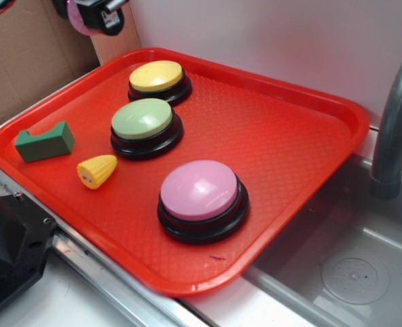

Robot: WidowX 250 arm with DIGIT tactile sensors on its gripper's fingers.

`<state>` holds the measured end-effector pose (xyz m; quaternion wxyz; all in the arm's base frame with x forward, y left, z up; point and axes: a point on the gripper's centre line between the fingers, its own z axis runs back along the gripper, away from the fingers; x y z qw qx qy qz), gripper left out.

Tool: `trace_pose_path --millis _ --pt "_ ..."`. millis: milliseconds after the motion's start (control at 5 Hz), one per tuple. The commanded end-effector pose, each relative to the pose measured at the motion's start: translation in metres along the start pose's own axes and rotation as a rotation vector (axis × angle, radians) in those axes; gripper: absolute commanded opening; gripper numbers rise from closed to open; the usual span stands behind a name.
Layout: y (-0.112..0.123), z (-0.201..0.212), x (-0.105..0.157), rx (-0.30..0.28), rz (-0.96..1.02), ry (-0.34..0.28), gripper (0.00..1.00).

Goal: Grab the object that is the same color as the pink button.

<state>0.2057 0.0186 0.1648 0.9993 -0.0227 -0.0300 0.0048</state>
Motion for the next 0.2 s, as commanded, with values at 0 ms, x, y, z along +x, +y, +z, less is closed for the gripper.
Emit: trace_pose_path --millis 0 --pt "0.0168 0.0225 -0.027 -0.018 0.008 -0.018 0.0"
